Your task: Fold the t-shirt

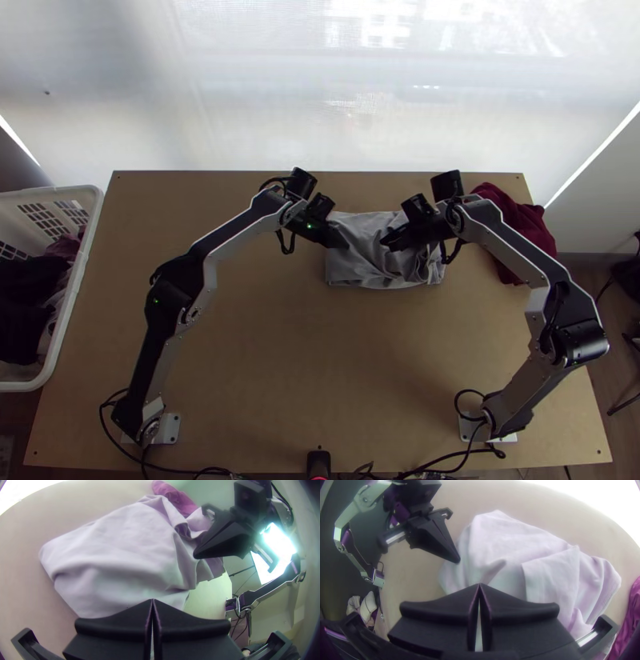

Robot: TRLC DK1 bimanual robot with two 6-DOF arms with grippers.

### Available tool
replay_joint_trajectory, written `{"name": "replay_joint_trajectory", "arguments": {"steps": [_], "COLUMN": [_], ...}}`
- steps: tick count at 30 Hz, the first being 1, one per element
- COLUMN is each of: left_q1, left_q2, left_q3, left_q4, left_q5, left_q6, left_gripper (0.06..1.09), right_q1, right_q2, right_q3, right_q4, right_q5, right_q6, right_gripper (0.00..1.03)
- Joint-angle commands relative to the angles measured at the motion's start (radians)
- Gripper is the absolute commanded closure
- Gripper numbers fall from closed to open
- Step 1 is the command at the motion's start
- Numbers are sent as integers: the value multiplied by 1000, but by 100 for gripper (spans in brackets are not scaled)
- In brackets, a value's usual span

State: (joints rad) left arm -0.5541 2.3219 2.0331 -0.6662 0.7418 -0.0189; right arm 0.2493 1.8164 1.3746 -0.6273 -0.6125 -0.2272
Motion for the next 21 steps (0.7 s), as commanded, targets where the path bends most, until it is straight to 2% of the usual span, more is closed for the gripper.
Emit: {"name": "replay_joint_trajectory", "arguments": {"steps": [1,12,21], "left_q1": [-44,-36,-33], "left_q2": [45,63,68], "left_q3": [9,47,45], "left_q4": [-7,-36,-55], "left_q5": [4,-7,-16], "left_q6": [2,13,36], "left_gripper": [105,105,105], "right_q1": [-42,-237,-347], "right_q2": [89,115,92], "right_q3": [0,-42,-39], "right_q4": [23,-12,-55], "right_q5": [-69,-69,-67], "right_q6": [11,-78,-153], "right_gripper": [100,100,100]}}
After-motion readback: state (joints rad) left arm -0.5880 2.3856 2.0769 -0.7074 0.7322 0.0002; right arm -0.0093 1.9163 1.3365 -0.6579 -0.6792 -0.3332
